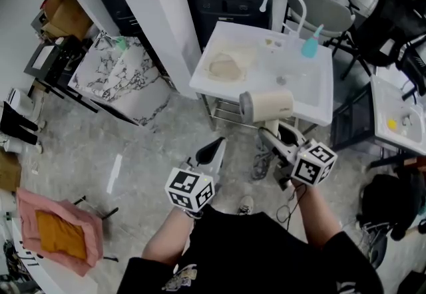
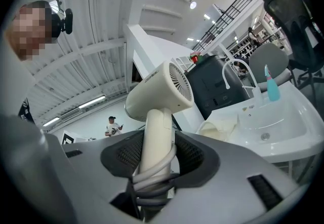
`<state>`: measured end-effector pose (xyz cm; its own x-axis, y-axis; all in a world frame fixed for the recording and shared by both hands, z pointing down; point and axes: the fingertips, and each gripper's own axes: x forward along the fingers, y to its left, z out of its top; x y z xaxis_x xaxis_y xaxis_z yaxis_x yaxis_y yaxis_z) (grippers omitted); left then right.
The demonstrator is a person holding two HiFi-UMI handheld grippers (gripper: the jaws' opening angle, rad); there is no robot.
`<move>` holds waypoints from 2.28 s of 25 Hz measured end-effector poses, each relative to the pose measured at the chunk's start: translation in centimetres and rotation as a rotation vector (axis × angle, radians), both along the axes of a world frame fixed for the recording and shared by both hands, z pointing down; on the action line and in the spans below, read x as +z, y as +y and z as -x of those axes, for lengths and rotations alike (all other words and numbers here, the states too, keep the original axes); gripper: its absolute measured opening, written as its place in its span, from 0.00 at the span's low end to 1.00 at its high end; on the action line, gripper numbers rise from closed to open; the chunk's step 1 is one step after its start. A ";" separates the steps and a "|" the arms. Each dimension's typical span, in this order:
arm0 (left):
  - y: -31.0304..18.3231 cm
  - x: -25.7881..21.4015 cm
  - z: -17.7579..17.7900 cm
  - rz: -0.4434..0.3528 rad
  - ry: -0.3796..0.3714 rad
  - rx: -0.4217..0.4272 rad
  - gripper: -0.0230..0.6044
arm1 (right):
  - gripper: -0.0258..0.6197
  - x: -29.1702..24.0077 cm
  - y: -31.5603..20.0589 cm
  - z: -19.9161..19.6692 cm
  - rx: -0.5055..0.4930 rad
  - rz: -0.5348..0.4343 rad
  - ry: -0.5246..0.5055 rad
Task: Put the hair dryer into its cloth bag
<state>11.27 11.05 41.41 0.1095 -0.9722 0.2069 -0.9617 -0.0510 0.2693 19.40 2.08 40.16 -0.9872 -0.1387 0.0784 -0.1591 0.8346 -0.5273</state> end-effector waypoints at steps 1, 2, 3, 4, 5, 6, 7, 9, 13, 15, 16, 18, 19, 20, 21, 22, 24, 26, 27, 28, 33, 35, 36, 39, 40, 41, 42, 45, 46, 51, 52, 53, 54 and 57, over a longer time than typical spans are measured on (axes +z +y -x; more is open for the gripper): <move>0.0 0.1 0.6 -0.002 0.002 0.007 0.04 | 0.32 0.0 0.1 0.6 0.007 -0.001 0.002; 0.0 0.1 1.3 -0.004 0.005 0.015 0.04 | 0.32 0.0 0.1 1.2 0.014 -0.002 0.004; 0.1 0.1 2.1 -0.006 0.007 0.023 0.04 | 0.32 0.0 0.2 1.9 0.021 -0.005 0.006; 0.1 0.1 2.9 -0.007 0.009 0.031 0.04 | 0.32 -0.1 0.3 2.7 0.029 -0.008 0.008; 0.2 0.1 3.8 -0.007 0.012 0.040 0.04 | 0.32 -0.2 0.5 3.5 0.037 -0.010 0.009; 0.3 0.1 4.8 -0.006 0.013 0.048 0.04 | 0.32 -0.2 0.6 4.3 0.047 -0.011 0.009; 0.4 0.1 5.8 -0.005 0.014 0.057 0.04 | 0.32 -0.2 0.7 5.2 0.056 -0.011 0.008; 0.6 0.1 8.0 0.000 0.013 0.076 0.04 | 0.32 -0.3 0.9 7.0 0.077 -0.007 0.004; 0.8 0.0 12.4 0.016 0.017 0.122 0.04 | 0.32 -0.6 0.7 10.9 0.127 -0.001 0.001; 0.8 0.0 14.7 0.019 0.017 0.139 0.04 | 0.32 -0.5 0.5 12.9 0.151 0.002 0.000; 0.8 0.1 15.8 0.021 0.018 0.146 0.04 | 0.32 -0.5 0.5 13.9 0.162 0.002 0.000; 0.8 0.4 17.8 0.025 0.022 0.160 0.04 | 0.32 -0.3 0.5 15.7 0.179 0.000 0.002; 0.7 0.5 18.8 0.025 0.023 0.169 0.04 | 0.32 -0.4 0.6 16.5 0.188 -0.001 0.002; 0.7 0.6 19.6 0.025 0.024 0.179 0.04 | 0.32 -0.4 0.6 17.2 0.198 -0.002 0.002; 0.7 0.7 20.3 0.024 0.027 0.191 0.04 | 0.32 -0.4 0.6 17.9 0.209 -0.003 0.002; 0.6 0.8 20.9 0.024 0.030 0.203 0.04 | 0.32 -0.3 0.7 18.5 0.220 -0.005 0.004; 0.6 0.9 22.1 0.024 0.036 0.223 0.04 | 0.32 -0.3 0.8 19.6 0.241 -0.012 0.011; 0.6 1.1 23.3 0.023 0.043 0.239 0.04 | 0.32 -0.3 0.9 20.6 0.260 -0.014 0.016; 0.7 1.1 23.7 0.022 0.045 0.247 0.04 | 0.32 -0.4 1.0 20.9 0.268 -0.014 0.017; 0.7 1.1 24.2 0.021 0.047 0.255 0.04 | 0.32 -0.5 1.1 21.3 0.276 -0.015 0.018; 0.1 1.0 25.7 0.016 0.065 0.274 0.04 | 0.32 -0.8 1.2 22.1 0.311 -0.018 0.031; -0.2 1.0 25.8 0.013 0.070 0.284 0.04 | 0.32 -0.9 1.2 22.1 0.320 -0.022 0.033; -0.3 1.1 25.8 0.012 0.072 0.289 0.04 | 0.32 -0.9 1.1 22.0 0.325 -0.023 0.032; -0.9 1.1 25.8 0.011 0.075 0.302 0.04 | 0.32 -1.4 0.4 21.8 0.341 -0.033 0.029; -1.2 1.1 25.8 0.011 0.076 0.304 0.04 | 0.32 -1.6 0.1 21.9 0.341 -0.041 0.027; -1.4 1.1 25.8 0.011 0.075 0.304 0.04 | 0.32 -1.8 -0.3 21.9 0.343 -0.045 0.025; -1.7 1.2 25.9 0.012 0.075 0.304 0.04 | 0.32 -1.7 -0.7 21.7 0.351 -0.040 0.025; -2.8 1.3 26.1 0.013 0.072 0.303 0.04 | 0.32 -1.4 -2.0 21.4 0.364 -0.027 0.028; -3.2 1.3 26.1 0.012 0.072 0.302 0.04 | 0.32 -1.4 -2.5 21.4 0.363 -0.030 0.029; -5.9 1.2 25.9 0.015 0.070 0.288 0.04 | 0.32 -1.4 -5.5 21.4 0.350 -0.028 0.024; -6.5 1.3 25.8 0.017 0.069 0.284 0.04 | 0.32 -1.3 -6.2 21.3 0.347 -0.026 0.023; -7.2 1.3 25.7 0.019 0.069 0.279 0.04 | 0.32 -1.3 -6.9 21.3 0.343 -0.025 0.022; -7.9 1.4 25.6 0.022 0.069 0.274 0.04 | 0.32 -1.3 -7.6 21.2 0.338 -0.023 0.022; -10.2 1.7 25.1 0.034 0.066 0.261 0.04 | 0.32 -1.0 -10.0 20.8 0.325 -0.010 0.015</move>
